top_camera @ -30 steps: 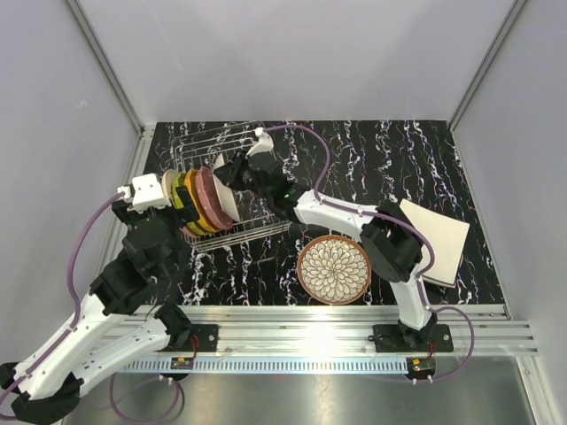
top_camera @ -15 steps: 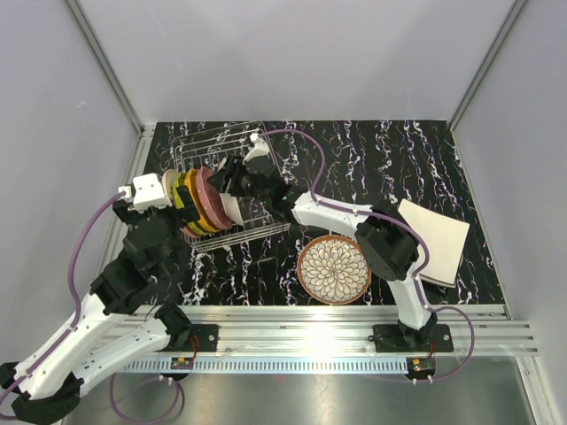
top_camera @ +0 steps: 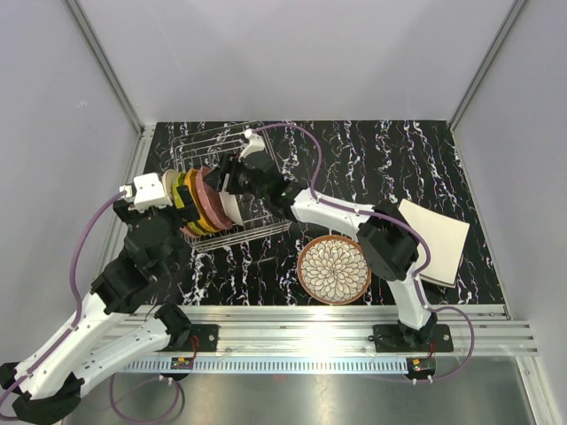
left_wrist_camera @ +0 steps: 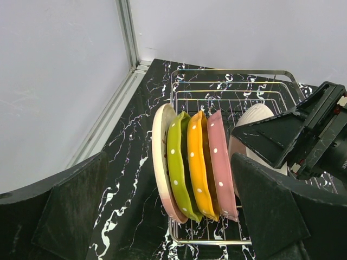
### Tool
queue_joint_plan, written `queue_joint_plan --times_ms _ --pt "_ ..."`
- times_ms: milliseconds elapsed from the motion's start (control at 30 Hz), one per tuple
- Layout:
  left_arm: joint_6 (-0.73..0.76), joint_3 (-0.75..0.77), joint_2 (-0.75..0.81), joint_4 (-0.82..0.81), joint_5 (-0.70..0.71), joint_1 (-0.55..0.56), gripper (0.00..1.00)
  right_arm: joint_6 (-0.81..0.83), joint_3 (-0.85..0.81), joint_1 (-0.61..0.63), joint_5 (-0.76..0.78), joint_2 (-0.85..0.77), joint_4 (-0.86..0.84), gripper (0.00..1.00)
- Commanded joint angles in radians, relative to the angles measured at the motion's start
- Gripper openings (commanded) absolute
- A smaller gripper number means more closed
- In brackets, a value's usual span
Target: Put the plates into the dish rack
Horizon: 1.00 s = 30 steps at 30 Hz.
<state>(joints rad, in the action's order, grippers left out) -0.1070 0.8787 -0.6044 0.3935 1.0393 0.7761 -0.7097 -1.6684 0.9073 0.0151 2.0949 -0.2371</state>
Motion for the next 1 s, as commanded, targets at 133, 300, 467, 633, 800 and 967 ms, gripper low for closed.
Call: queue_joint_plan --times_ms 133,300,467,633,800,967 --pt "-0.019 0.014 -0.006 -0.033 -0.008 -0.006 0.99 0.036 -0.082 0.022 -0.064 -0.039 0.030 0.72" --pt "-0.020 0.016 -0.008 -0.031 -0.007 -0.008 0.99 0.013 -0.039 0.016 0.016 -0.071 0.067 0.98" --pt "-0.020 0.016 -0.011 -0.031 -0.008 -0.008 0.99 0.007 -0.017 0.007 0.037 -0.101 0.096 1.00" --pt "-0.020 0.014 -0.014 -0.033 -0.007 -0.009 0.99 0.006 0.030 0.002 0.062 -0.154 0.110 1.00" --pt "-0.017 0.014 -0.020 -0.035 0.001 -0.009 0.99 0.010 0.113 -0.010 0.088 -0.245 0.136 1.00" --pt "-0.014 0.009 -0.023 -0.036 0.008 -0.011 0.99 0.055 0.235 -0.018 0.131 -0.390 0.185 1.00"
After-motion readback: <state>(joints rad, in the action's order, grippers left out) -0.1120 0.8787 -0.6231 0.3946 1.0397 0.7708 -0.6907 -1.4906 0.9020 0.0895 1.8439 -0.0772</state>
